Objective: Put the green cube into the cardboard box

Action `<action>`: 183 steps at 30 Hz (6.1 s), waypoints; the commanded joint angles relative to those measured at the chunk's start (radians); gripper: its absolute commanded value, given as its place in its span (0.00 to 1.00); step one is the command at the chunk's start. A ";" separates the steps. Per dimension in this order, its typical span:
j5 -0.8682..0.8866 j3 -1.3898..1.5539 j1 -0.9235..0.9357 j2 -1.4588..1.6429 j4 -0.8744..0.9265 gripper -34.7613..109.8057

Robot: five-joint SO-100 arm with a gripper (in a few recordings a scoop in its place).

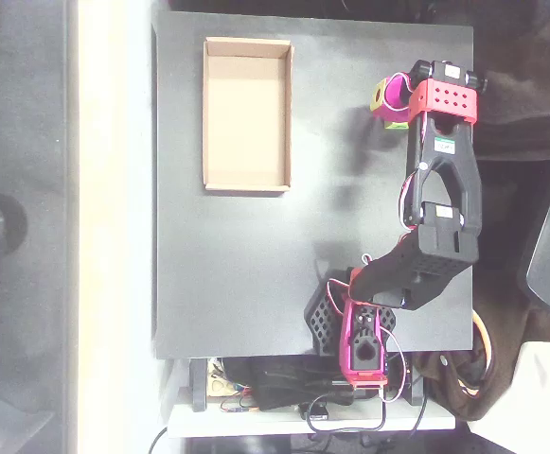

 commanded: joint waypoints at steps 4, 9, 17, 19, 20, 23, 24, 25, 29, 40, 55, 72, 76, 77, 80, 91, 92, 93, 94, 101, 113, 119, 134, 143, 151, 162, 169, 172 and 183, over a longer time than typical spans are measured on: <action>0.009 -0.012 0.020 0.011 0.005 0.46; 0.009 -0.012 0.020 0.014 0.005 0.39; 0.009 -0.015 0.021 0.025 0.015 0.33; 0.009 -0.018 0.021 0.026 0.017 0.33; 0.009 -0.025 0.021 0.028 0.017 0.33; 0.009 -0.028 0.021 0.057 0.017 0.33; 0.009 -0.028 0.021 0.080 0.017 0.33; 0.009 -0.028 0.021 0.106 0.017 0.33; 0.009 -0.028 0.015 0.222 0.017 0.33; 0.008 -0.028 0.002 0.618 0.006 0.33; 0.008 -0.028 -0.268 0.914 0.003 0.33; 0.008 -0.014 -0.690 0.778 0.003 0.33; 0.008 -0.014 -0.696 0.658 0.003 0.33; 0.008 -0.014 -0.696 0.626 0.003 0.33; 0.008 -0.014 -0.696 0.535 0.003 0.33; 0.008 -0.029 -0.701 0.233 0.002 0.33; 0.008 -0.029 -0.701 0.210 0.002 0.33; 0.008 -0.029 -0.701 0.189 0.002 0.33; 0.008 -0.029 -0.701 0.166 0.002 0.33; 0.008 -0.031 -0.701 0.077 -0.091 0.33; 0.008 -0.031 -0.701 0.038 -0.130 0.33; 0.008 -0.031 -0.701 0.048 -0.130 0.34; 0.008 -0.029 -0.710 0.049 -0.129 0.46; 0.008 -0.031 -0.712 0.137 -0.130 0.46; 0.008 -0.031 -0.701 0.419 -0.130 0.46; 0.008 -0.023 -0.591 0.793 -0.130 0.46; 0.008 -0.012 -0.411 0.943 -0.120 0.46; 0.008 -0.011 -0.334 0.968 -0.115 0.46; 0.020 -0.009 -0.201 0.989 -0.112 0.34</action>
